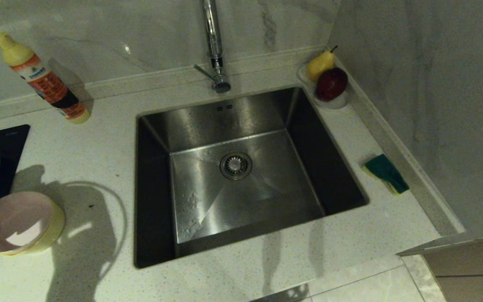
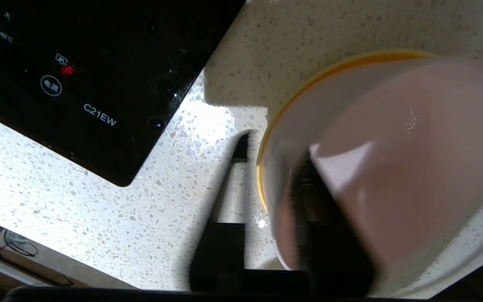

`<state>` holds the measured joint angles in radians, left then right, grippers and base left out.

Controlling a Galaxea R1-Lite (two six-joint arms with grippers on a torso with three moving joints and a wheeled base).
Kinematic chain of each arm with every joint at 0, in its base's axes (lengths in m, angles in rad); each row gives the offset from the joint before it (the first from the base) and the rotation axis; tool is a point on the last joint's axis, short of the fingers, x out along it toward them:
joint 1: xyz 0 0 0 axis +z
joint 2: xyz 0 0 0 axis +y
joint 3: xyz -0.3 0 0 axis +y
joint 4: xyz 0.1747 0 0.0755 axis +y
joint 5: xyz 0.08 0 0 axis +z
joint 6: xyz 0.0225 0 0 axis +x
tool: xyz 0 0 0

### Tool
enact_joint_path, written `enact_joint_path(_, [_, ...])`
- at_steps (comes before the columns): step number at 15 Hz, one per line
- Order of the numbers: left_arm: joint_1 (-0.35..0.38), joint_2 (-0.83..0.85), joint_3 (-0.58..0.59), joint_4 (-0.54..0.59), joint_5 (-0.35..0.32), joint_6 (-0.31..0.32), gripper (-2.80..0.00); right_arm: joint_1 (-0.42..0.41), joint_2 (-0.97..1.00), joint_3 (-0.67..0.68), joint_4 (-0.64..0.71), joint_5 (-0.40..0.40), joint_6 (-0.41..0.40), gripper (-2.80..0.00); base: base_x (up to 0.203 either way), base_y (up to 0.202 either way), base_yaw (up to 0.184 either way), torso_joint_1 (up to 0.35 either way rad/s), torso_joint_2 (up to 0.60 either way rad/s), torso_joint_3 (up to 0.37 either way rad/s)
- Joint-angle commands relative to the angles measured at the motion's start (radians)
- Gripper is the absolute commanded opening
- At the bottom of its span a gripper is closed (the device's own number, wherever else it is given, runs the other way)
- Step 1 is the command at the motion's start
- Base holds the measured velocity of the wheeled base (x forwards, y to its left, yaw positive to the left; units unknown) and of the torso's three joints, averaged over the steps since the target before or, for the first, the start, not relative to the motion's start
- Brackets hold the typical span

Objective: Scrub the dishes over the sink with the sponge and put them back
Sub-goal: Place the bowl on the bowl

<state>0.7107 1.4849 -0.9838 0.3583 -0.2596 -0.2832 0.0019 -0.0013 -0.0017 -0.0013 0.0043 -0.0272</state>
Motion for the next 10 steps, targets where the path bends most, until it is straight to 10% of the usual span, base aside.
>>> enact_joint_path(1, [0.0,0.003,0.005,0.002,-0.004,-0.002,0.0,0.001,0.0,0.0,0.0,0.0,0.0,-2.8,0.0,0.0,0.0,0.0,0.0,0.0])
enact_joint_path(10, [0.007,-0.126,-0.066,0.014,-0.033,-0.06,0.0,0.0,0.0,0.0,0.0,0.0,0.0,-2.8,0.0,0.0,0.0,0.0,0.0,0.0])
